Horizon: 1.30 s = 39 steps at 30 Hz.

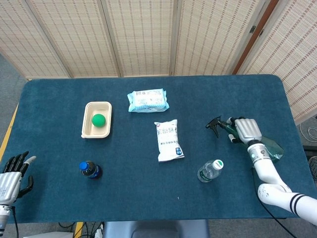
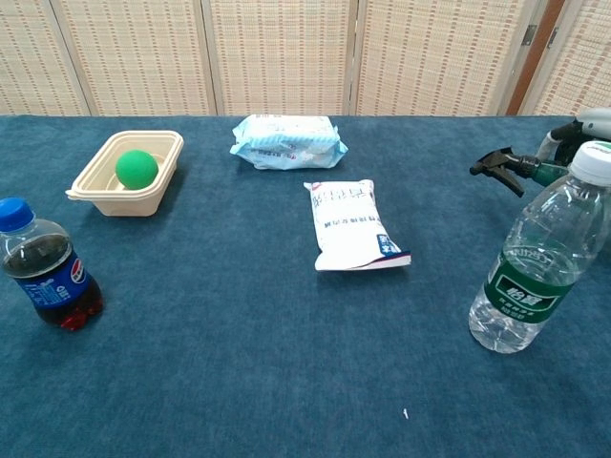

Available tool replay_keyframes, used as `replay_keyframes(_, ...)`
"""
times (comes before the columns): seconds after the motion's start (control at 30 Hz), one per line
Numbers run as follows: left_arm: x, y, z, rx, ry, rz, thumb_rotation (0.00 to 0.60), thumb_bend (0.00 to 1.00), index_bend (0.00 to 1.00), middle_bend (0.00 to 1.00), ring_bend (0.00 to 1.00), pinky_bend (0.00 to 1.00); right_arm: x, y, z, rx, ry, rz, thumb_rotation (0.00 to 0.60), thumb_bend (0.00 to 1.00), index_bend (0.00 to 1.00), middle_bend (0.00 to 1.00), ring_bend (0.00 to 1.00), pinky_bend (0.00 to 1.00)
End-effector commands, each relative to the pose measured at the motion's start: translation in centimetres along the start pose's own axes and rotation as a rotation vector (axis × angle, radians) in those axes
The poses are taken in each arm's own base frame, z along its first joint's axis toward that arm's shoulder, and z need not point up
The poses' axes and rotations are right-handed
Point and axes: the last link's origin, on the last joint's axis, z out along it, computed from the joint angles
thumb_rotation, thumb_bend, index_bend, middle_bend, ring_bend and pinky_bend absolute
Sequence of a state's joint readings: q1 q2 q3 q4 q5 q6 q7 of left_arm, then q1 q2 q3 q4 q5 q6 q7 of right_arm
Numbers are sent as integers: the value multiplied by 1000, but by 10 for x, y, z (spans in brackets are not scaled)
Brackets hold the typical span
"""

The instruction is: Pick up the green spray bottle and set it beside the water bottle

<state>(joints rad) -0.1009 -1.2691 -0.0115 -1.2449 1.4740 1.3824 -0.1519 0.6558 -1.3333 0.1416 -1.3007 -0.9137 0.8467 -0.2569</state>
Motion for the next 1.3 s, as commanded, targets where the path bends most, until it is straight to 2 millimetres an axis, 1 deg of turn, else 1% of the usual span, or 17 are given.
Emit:
replay_keyframes(0.03,2,3,0,-3,2,9,600,613,141,52,0,0,5,5,-8,4,28,35,600,303,405,430,282,448)
replay_keyframes(0.27,5,12,1,-9,-1,26,600,613,141,52,0,0,16,13,-22,23,75,78,600,303,405,430,283,448)
replay_keyframes(0.47,6,19,1,-9,-6,40,600,614,141,52,0,0,22,14,-34,63,125,136,600,302,405,431,283,448)
replay_keyframes(0.67,9,26,1,-9,-5,56,600,613,141,52,0,0,22,19,-45,96,157,174,600,302,412,437,288,448)
replay_keyframes(1.03,11,38,1,-7,-6,75,600,613,141,52,0,0,28,34,-60,113,224,235,600,301,413,442,293,448)
replay_keyframes(1.3,12,42,2,-7,-11,86,600,614,141,52,0,0,21,36,-70,169,322,337,600,299,417,449,298,448)
